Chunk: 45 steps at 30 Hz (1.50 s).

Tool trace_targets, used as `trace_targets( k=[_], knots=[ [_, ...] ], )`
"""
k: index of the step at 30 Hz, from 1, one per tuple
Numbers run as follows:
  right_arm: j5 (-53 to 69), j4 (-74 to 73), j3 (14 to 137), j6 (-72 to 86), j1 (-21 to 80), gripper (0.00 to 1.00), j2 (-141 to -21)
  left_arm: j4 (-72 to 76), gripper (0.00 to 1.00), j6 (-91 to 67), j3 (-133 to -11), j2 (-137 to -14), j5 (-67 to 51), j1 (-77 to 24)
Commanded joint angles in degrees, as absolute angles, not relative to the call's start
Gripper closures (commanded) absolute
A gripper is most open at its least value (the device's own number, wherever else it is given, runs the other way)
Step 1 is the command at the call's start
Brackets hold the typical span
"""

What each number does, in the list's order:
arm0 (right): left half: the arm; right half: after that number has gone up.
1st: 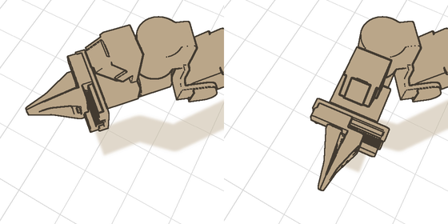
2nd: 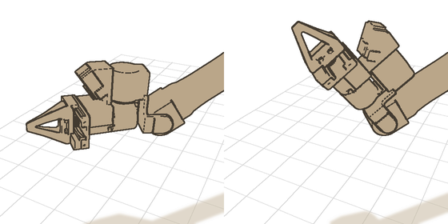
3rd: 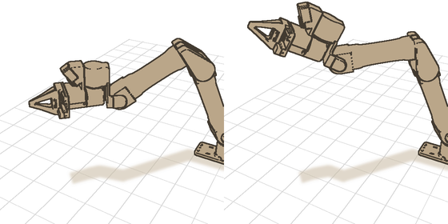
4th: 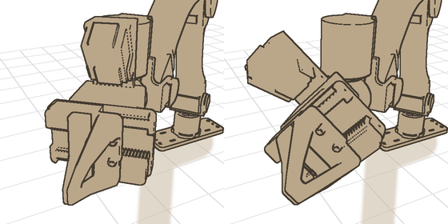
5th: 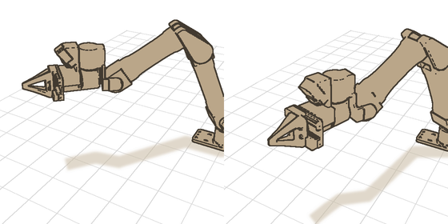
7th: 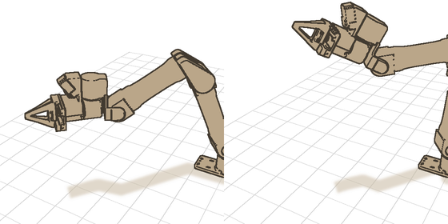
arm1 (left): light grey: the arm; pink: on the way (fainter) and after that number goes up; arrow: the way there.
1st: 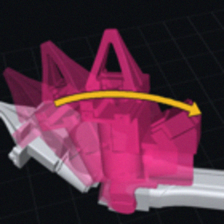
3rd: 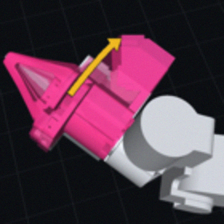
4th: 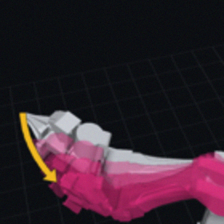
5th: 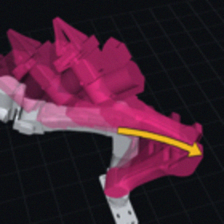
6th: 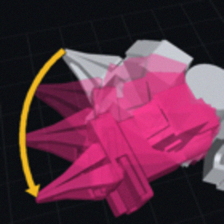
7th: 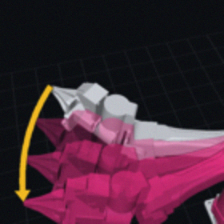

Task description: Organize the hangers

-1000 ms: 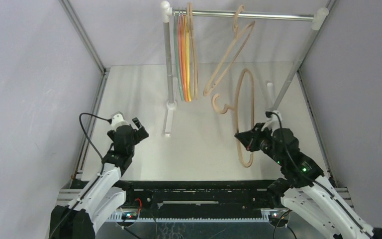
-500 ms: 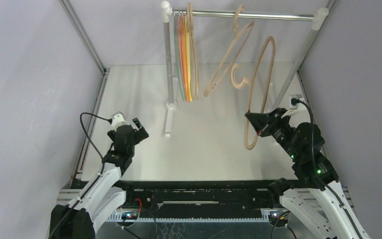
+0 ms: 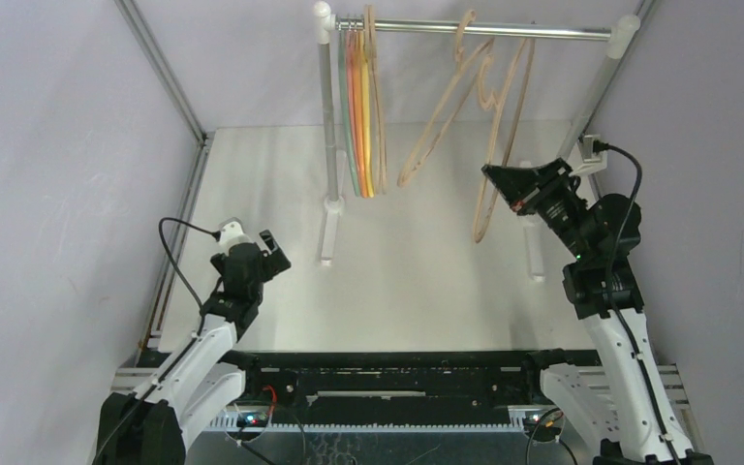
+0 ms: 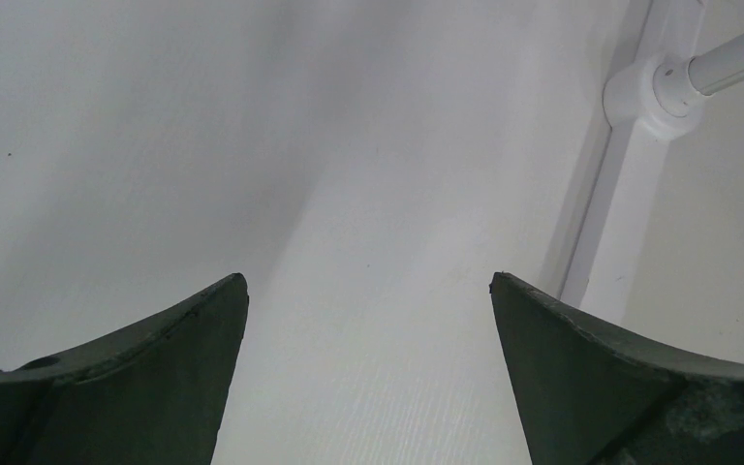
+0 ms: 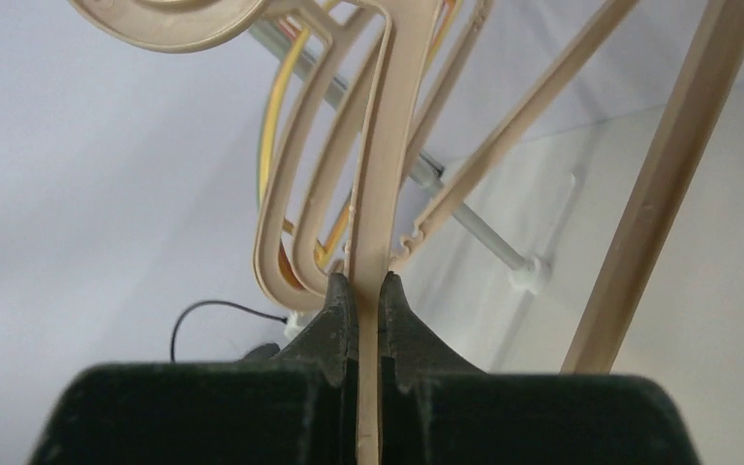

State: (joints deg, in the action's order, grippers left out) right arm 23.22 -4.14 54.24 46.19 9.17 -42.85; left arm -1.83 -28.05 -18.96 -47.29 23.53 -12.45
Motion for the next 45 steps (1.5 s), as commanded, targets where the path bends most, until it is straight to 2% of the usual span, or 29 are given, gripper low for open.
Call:
trace_targets(
  k=[1, 8, 18, 27, 28, 29, 31, 32, 33, 40, 41, 44, 45],
  knots=[
    [30.40, 9.70, 57.22, 55.96, 3.88, 1.00, -44.10, 0.00, 0.01, -28.00, -21.70, -47.18, 22.93, -12.26],
    [31.12, 19.86, 58.76, 61.99, -0.08, 1.00, -50.75, -0.44, 0.00, -27.95, -21.57, -45.33, 22.59, -12.26],
    [30.15, 26.20, 61.72, 63.52, -0.60, 1.00, -65.12, -0.53, 0.01, -28.11, -21.79, -45.34, 22.11, -12.24],
    [31.95, 30.21, 60.19, 63.42, -0.13, 1.00, -72.45, 0.23, 0.00, -27.65, -21.69, -46.98, 22.29, -12.32],
    [31.98, 29.36, 60.13, 62.74, -0.05, 0.96, -72.65, 0.26, 0.01, -27.65, -21.75, -47.21, 22.39, -12.33],
    [31.99, 27.65, 60.23, 61.58, 0.04, 0.88, -72.71, 0.27, 0.01, -27.68, -21.78, -47.39, 22.49, -12.35],
    [31.11, 22.50, 60.56, 58.49, 0.54, 0.64, -72.21, 0.26, 0.01, -27.60, -22.06, -48.01, 22.41, -12.39],
    [30.32, 19.86, 60.63, 56.38, 0.88, 0.47, -71.70, 0.26, 0.01, -27.60, -22.32, -48.32, 22.41, -12.37],
    [29.56, 17.63, 60.60, 54.46, 1.22, 0.36, -71.00, 0.26, 0.01, -27.64, -22.49, -48.57, 22.40, -12.36],
    [21.81, 4.18, 59.95, 41.12, 3.03, 0.27, -65.43, -0.25, 0.01, -27.93, -23.76, -50.21, 23.16, -12.44],
    [19.58, 1.84, 59.90, 39.28, 3.48, 0.23, -64.33, -0.26, 0.01, -27.90, -23.90, -50.25, 23.20, -12.46],
    [11.65, -3.20, 58.18, 32.90, 5.73, 0.03, -60.12, -0.37, 0.01, -27.98, -24.07, -50.62, 23.65, -12.46],
    [9.10, -3.93, 56.99, 31.37, 6.38, 0.01, -58.46, -0.31, 0.01, -27.89, -24.15, -50.77, 23.63, -12.41]
  ],
)
